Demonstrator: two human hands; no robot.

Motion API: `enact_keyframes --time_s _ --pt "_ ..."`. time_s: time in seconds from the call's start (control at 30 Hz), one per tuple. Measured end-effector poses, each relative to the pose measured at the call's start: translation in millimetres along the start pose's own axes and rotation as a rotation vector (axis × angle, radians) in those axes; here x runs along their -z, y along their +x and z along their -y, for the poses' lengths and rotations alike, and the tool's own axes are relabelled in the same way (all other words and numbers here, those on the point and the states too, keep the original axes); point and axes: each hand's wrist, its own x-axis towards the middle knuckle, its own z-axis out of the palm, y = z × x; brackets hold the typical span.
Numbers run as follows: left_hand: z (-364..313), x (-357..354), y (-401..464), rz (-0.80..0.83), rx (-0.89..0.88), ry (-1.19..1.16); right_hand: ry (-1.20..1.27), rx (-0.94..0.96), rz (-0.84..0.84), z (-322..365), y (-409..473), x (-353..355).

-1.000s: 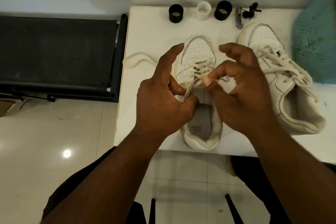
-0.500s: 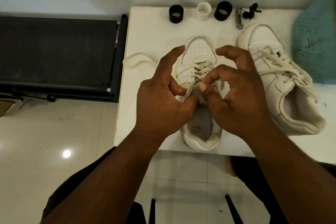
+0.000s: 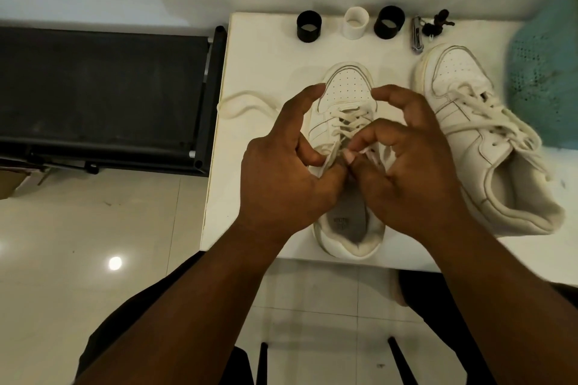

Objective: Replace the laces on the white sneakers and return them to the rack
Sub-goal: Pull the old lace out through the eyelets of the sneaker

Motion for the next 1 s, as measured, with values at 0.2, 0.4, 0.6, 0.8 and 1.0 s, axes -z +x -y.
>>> enact_keyframes --time_s 0.2,0.4,0.6,0.8,1.0 --pt "-2 2 0 0.018 0.032 0.021 0.098 -0.110 -0.363 -10 7 9" --pt "-2 2 0 0.007 0.022 0.013 0.049 -0.098 -0.076 -4 5 6" --pt "-1 2 0 0.002 -0.010 0.022 -0.042 0.008 0.006 1 3 4" --pt "1 2 -1 -0.001 -0.023 0.022 0.063 -0.177 -0.325 -14 13 22" --pt "4 5 2 0.028 -0.056 0.025 -0.048 -0.167 -0.300 -21 12 13"
